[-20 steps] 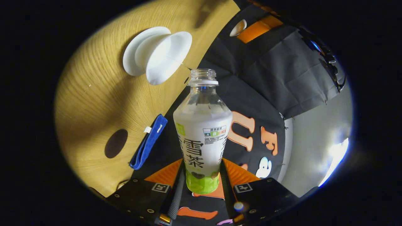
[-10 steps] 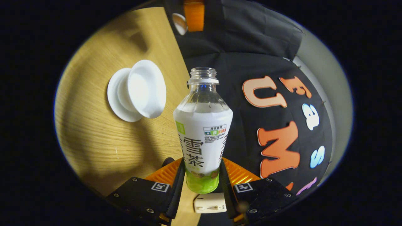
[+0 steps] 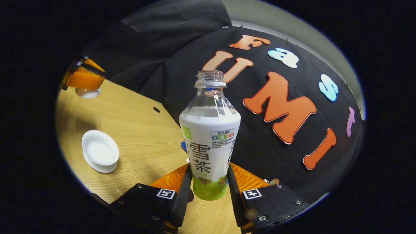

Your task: Open the teacup lid with one hand, grasp the water bottle and pour water into the teacup with the other hand; after pouring, place the water bottle on the coaster and then close the teacup lid.

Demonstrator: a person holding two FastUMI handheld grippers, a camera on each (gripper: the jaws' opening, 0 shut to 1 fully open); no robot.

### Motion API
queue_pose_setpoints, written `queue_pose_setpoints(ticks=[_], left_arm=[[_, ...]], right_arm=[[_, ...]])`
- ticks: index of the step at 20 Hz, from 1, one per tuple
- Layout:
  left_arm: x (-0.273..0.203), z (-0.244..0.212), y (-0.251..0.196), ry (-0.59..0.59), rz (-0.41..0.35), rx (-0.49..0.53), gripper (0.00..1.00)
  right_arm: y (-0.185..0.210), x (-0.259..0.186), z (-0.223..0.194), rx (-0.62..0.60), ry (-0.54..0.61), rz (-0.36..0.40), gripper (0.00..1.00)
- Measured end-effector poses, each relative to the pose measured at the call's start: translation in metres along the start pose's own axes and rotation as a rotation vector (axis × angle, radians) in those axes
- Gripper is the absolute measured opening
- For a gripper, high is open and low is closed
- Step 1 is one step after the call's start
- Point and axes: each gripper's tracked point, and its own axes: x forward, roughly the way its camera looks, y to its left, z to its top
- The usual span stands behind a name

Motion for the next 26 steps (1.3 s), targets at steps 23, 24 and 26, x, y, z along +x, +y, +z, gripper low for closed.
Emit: queue_pose_setpoints(ticks=[23,24,26], left_arm=[[0.012,-0.002,-0.018,0.001,-0.008,-0.018,0.35],[0.013,-0.003,-0.018,0.002,-0.006,-0.017,0.35],[0.015,-0.008,-0.016,0.014,0.003,-0.009,0.35]], right_arm=[[0.041,0.066,-0.084,0.58,0.218,0.138,0.61],[0.044,0.067,-0.088,0.584,0.23,0.144,0.61],[0.05,0.068,-0.093,0.593,0.249,0.153,0.61]])
